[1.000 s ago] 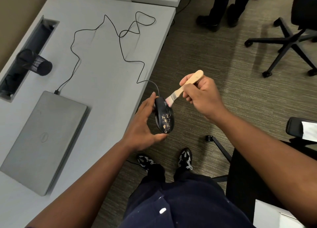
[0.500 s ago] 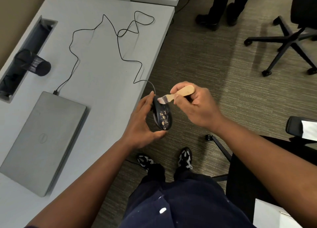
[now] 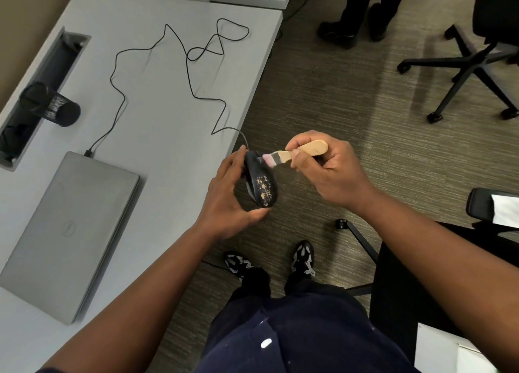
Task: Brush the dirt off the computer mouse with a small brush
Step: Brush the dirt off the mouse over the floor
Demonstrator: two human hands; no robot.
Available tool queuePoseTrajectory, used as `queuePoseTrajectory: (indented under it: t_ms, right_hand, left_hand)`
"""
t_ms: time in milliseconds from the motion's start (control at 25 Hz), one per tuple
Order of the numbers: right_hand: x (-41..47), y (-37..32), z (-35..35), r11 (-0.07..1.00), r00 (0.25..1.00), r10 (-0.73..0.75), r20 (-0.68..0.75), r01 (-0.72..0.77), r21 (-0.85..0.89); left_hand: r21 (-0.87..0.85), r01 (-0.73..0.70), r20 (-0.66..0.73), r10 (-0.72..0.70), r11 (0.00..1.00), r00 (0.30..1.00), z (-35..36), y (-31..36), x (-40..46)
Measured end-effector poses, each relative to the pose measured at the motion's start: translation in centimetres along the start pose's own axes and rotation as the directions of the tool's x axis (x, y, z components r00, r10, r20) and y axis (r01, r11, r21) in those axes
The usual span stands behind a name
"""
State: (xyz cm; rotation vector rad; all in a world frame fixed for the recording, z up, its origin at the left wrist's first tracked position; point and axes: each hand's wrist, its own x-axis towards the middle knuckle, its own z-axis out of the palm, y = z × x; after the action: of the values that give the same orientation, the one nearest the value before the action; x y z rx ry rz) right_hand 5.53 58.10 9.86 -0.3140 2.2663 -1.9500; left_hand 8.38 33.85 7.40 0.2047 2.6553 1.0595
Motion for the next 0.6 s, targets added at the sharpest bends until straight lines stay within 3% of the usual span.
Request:
queuePoseTrajectory:
  t_ms: [120,440,600]
  right_hand:
    - [0.2,0.1,0.1,0.998,0.996,-0.066,0.064,0.066,0.003]
    - [0.4,1.1,-1.1,0.996,0.99,0.052,0.128,-0.041,-0.084]
    - [0.6,1.0,-1.0,0.995,0.995,0.1,0.016,-0.1,-0.012]
  left_hand:
    - [-0.008,0.017,-0.014,-0.017,1.0,1.0,0.0,0.3,0.0]
    - [-0.014,-0.012,-0.052,0.011,1.0,0.999,0.0,-0.2,-0.3]
    - [-0.009,-0.02,-0.05,0.02,1.0,0.999,0.1,-0.2,-0.4]
